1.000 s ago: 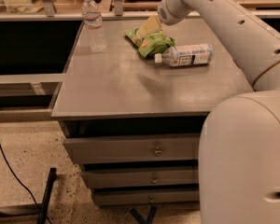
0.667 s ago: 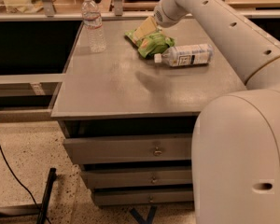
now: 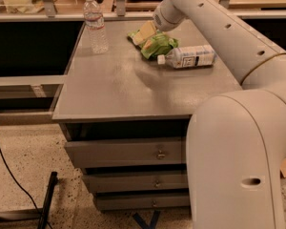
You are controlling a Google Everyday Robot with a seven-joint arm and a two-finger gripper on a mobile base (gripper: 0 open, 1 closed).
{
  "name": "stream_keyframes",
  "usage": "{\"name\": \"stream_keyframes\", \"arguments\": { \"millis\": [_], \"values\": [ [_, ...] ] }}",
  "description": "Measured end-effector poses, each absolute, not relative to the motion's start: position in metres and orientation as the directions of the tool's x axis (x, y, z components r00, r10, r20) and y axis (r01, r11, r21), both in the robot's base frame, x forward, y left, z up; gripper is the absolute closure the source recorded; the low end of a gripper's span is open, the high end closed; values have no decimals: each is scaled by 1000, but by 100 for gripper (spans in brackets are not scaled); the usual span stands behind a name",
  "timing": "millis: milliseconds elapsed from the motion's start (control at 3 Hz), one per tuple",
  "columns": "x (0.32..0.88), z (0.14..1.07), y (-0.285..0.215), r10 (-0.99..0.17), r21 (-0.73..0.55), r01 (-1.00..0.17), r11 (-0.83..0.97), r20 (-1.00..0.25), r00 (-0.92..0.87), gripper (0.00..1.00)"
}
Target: Pick green rice chip bag
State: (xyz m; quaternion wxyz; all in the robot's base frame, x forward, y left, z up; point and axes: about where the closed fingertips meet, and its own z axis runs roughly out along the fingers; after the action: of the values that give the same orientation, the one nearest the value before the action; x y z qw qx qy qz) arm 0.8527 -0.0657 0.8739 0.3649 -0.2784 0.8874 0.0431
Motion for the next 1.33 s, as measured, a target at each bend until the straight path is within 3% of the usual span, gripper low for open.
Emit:
{"name": "stream_keyframes", "arguments": {
  "millis": [667,1333],
  "values": [
    [851,860,-68,-449,-110,-500,859,-631,-633,0],
    [852,848,-71,-465,-136,-489,862,-598,-653,41]
  ]
}}
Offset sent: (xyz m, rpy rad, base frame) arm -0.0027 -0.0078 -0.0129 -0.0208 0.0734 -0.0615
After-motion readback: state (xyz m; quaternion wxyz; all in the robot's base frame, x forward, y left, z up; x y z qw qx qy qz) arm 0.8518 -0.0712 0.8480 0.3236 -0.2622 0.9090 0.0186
